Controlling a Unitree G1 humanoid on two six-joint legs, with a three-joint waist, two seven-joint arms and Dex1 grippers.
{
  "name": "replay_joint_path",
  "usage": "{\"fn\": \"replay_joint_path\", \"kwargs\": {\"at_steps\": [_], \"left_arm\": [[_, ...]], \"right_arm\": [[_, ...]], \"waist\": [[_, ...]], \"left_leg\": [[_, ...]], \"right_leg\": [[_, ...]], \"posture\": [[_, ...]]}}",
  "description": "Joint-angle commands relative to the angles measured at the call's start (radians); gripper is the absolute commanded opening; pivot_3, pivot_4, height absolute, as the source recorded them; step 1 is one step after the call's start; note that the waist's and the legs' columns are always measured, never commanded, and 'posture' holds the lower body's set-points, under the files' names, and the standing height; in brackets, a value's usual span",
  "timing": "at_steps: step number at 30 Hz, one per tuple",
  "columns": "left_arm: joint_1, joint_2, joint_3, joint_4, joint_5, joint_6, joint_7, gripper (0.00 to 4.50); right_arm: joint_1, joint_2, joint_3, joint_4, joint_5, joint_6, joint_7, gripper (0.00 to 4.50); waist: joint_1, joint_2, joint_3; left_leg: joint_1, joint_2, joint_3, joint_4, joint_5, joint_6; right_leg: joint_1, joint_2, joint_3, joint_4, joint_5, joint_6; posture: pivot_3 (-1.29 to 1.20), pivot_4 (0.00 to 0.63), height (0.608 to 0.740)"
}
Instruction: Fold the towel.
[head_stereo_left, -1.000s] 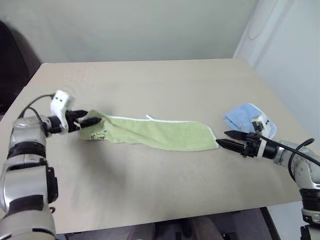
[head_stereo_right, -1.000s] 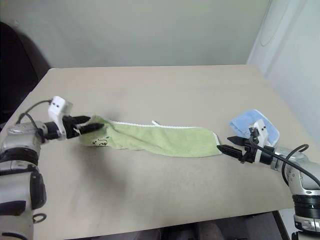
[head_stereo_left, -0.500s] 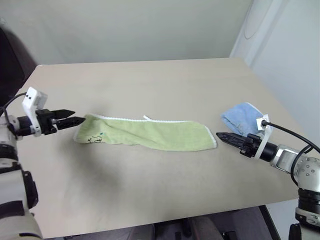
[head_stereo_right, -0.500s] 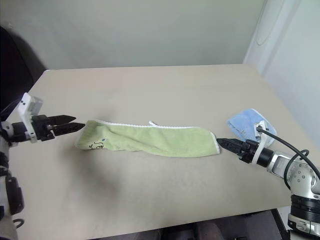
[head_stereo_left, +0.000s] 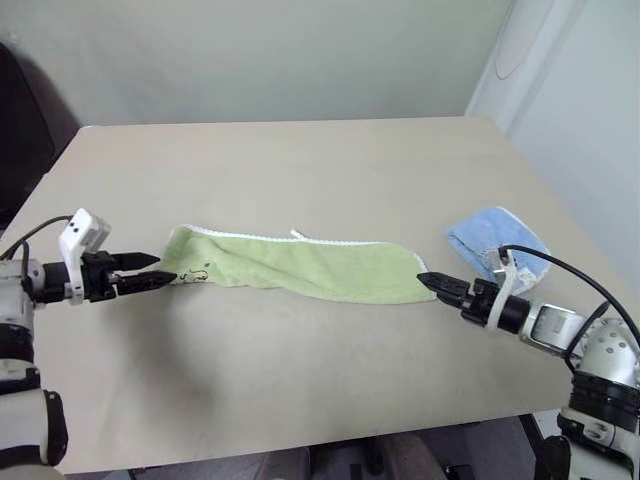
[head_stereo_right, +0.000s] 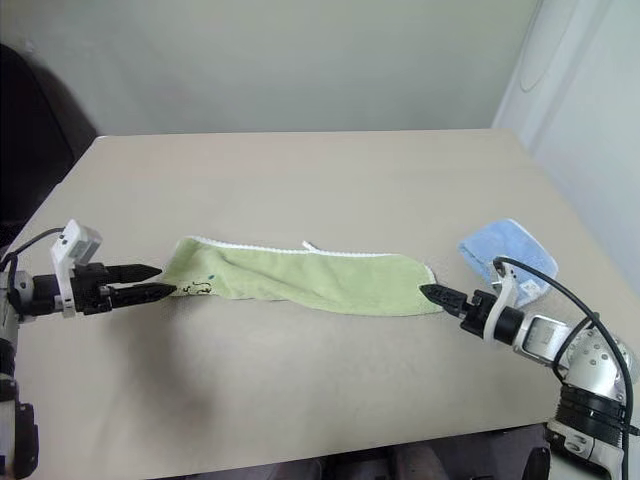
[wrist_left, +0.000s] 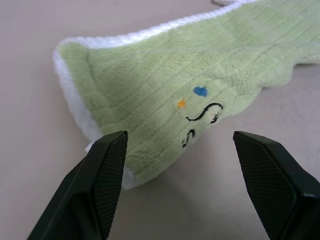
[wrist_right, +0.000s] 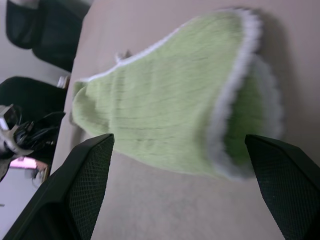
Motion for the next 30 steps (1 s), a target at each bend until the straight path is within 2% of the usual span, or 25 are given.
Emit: {"fn": "replay_joint_path", "kwargs": {"at_steps": [1, 8, 11, 20, 30], "left_arm": [[0.023, 0.010, 0.037, -0.073, -0.043, 0.035, 0.013, 3.66], [0.074, 0.004, 0.047, -0.155, -0.078, 0.080, 0.039, 3.66], [0.072, -0.001, 0.041, -0.169, -0.087, 0.090, 0.051, 3.66], [0.067, -0.026, 0.032, -0.217, -0.109, 0.118, 0.077, 3.66], [0.077, -0.041, 0.031, -0.255, -0.126, 0.136, 0.093, 3.66]], "right_arm": [[0.010, -0.032, -0.067, -0.003, 0.035, 0.006, -0.012, 4.44], [0.067, -0.006, -0.119, -0.049, 0.092, 0.069, -0.052, 4.44], [0.078, 0.032, -0.114, -0.074, 0.111, 0.078, -0.080, 4.44], [0.040, 0.137, -0.088, -0.044, 0.103, 0.028, -0.175, 4.44], [-0.011, 0.183, -0.029, 0.003, 0.098, -0.026, -0.212, 4.44]], "waist": [[-0.001, 0.000, 0.000], [-0.002, 0.000, -0.001], [-0.003, 0.000, -0.001], [-0.010, -0.004, -0.003], [-0.015, -0.004, -0.003]], "left_leg": [[0.000, 0.000, 0.000, 0.000, 0.000, 0.000], [0.000, 0.000, -0.001, 0.000, -0.003, -0.004], [0.000, 0.000, -0.001, 0.000, -0.008, -0.013], [0.000, 0.000, -0.001, 0.000, -0.007, -0.012], [0.003, 0.000, -0.001, -0.001, -0.008, -0.012]], "right_leg": [[0.000, 0.000, 0.000, 0.000, 0.000, 0.000], [-0.001, 0.000, 0.000, 0.000, -0.004, 0.005], [-0.001, 0.001, 0.000, 0.000, -0.004, 0.005], [-0.001, 0.001, 0.000, 0.000, -0.003, 0.004], [-0.002, 0.002, 0.000, 0.000, -0.002, 0.002]], "posture": [[0.00, 0.150, 0.740], [0.00, 0.150, 0.740], [0.00, 0.150, 0.740], [0.00, 0.150, 0.740], [0.00, 0.150, 0.740]]}}
